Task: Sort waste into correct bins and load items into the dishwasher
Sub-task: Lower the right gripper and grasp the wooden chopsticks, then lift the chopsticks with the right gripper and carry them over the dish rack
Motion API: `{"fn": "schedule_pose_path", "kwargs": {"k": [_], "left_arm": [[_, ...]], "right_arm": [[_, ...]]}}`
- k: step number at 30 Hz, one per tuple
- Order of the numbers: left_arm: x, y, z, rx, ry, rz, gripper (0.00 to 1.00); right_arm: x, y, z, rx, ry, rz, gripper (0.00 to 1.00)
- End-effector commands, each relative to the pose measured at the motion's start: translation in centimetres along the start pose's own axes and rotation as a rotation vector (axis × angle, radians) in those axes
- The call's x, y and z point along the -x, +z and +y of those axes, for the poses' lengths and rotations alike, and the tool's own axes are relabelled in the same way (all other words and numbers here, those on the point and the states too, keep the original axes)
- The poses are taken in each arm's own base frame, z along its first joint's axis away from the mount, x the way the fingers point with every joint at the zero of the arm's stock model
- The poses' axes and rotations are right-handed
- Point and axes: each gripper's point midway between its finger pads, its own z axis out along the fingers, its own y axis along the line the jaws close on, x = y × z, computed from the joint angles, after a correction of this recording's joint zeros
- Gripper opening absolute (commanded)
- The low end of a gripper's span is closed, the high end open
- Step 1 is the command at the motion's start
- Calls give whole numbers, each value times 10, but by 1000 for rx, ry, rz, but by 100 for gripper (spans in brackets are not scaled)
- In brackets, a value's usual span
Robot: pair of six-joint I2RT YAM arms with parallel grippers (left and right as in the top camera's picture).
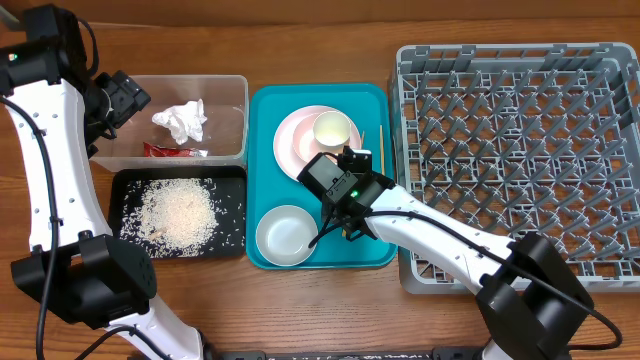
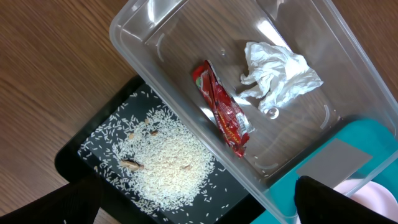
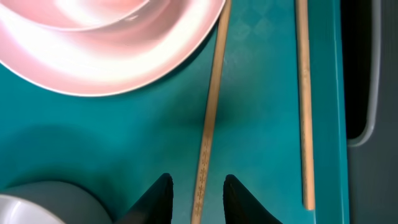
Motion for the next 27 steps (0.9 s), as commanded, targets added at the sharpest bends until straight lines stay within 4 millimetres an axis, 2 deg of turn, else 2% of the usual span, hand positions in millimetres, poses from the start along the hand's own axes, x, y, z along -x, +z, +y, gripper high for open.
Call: {"fn": "schedule_pose_path", "kwargs": {"k": [1,15,17,22,27], "left_arm": [[2,-3,0,5,16,-15,100],[2,-3,0,5,16,-15,100],[2,-3,0,5,16,-15,100],[2,-3,0,5,16,-15,100],[2,-3,0,5,16,-15,100]], "right_arm": [[7,1,-2,-10,5,-36,29],[-1,24,-5,16,19,-77,30],[-3,29,-8,11,19,-84,34],[-9,40,-18,-5,22,-101,36],[-6,40,-18,0,31,-108,36]]}}
